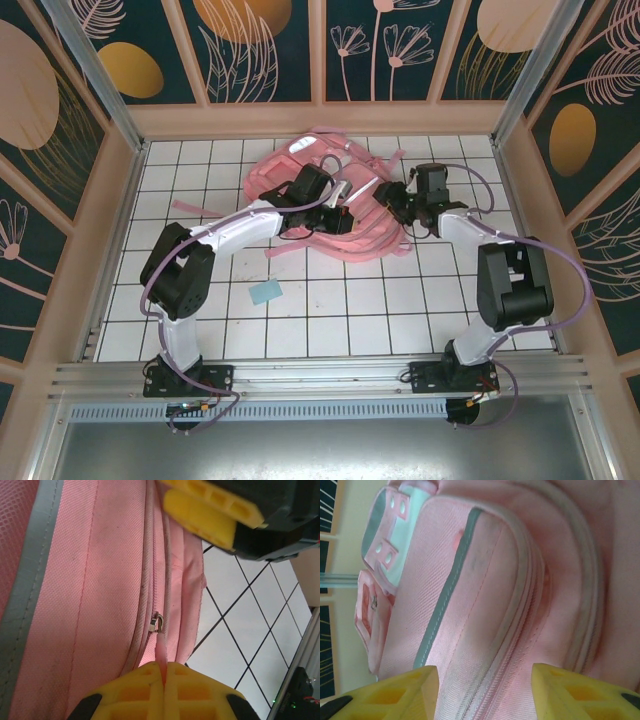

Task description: Pack the student bag

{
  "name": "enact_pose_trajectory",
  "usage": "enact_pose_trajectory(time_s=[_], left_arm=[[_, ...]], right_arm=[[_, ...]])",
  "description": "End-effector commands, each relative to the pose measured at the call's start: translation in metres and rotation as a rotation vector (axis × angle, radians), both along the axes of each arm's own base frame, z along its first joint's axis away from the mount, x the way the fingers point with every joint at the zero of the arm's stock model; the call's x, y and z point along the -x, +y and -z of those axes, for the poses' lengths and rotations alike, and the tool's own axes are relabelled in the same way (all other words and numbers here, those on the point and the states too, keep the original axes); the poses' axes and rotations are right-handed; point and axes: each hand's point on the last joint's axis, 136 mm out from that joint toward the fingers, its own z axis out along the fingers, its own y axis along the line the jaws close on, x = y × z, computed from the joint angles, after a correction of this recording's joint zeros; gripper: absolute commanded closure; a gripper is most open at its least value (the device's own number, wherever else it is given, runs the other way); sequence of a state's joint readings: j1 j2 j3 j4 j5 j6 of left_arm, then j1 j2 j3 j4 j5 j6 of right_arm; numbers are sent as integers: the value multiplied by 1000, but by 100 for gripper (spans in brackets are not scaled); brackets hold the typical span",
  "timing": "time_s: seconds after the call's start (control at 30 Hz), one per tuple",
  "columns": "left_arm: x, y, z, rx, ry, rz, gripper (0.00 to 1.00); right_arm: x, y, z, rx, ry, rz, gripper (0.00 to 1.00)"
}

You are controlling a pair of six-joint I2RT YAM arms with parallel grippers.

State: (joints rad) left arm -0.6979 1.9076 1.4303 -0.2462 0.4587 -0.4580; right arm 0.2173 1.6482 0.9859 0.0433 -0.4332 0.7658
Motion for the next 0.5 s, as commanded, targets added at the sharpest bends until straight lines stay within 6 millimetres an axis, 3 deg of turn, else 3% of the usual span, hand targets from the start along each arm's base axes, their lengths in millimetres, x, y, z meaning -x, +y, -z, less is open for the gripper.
enact_pose_trajectory(time_s=[0.0,0.07,0.1,0.17,0.2,0.47], left_arm=[[1,-11,-42,105,-59,31,100],[4,-10,-40,104,-53,30,100],[5,-10,-38,103,-50,29,100],[6,-6,-31,85,-45,17,100],[4,-3,-27,64,-47,1,100],[-9,71,29,-189,3,-176,100]], right_arm=[[-11,20,-2,-63,-22,-36,48],[-18,30,-3,-79,-33,-59,52],[-21,32,-5,-90,-40,-62,62],[-26,31,-6,-94,-50,-53,95],[-28,26,-6,-85,-56,-39,100],[-35,-29,-20,0,-113,105,100]])
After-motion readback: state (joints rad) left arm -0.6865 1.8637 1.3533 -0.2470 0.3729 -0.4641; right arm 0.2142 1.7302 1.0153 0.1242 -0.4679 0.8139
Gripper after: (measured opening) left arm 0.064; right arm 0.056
